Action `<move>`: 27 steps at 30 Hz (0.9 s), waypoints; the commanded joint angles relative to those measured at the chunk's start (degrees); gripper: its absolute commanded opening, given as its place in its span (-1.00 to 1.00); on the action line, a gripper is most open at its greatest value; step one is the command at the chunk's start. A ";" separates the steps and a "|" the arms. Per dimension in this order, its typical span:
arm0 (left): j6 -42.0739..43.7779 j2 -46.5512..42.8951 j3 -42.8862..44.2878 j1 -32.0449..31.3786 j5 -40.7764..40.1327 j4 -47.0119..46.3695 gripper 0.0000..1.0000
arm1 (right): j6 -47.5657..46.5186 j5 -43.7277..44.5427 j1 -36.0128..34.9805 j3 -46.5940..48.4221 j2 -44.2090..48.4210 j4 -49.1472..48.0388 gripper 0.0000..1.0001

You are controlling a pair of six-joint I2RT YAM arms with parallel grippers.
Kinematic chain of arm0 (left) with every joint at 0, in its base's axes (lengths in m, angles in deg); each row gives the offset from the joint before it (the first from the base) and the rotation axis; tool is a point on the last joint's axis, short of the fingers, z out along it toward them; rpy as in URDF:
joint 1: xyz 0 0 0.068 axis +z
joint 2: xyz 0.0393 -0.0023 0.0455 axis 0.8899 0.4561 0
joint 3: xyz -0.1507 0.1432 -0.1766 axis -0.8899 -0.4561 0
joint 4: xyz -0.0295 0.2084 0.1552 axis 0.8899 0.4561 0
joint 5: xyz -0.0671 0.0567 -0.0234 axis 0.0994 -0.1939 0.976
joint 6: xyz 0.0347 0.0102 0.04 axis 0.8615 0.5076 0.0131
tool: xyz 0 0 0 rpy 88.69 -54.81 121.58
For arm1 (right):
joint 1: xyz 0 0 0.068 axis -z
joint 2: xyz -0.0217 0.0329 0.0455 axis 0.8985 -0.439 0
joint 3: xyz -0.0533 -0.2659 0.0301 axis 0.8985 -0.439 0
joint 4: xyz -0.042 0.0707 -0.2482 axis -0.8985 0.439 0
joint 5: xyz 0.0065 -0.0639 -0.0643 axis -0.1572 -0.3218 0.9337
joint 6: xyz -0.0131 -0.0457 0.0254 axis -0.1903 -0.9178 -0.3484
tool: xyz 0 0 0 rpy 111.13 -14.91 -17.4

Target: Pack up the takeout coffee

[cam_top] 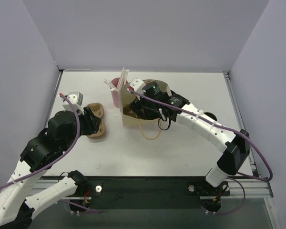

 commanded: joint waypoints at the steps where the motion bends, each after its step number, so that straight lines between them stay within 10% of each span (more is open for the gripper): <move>1: 0.25 -0.83 2.38 -0.13 -0.71 -1.88 0.01 | 5.09 -0.29 -0.04 -3.43 5.24 2.49 0.88; 27: -0.45 -0.48 4.84 -0.13 0.60 1.82 0.01 | 13.97 -3.63 -0.13 -11.70 9.73 2.84 0.87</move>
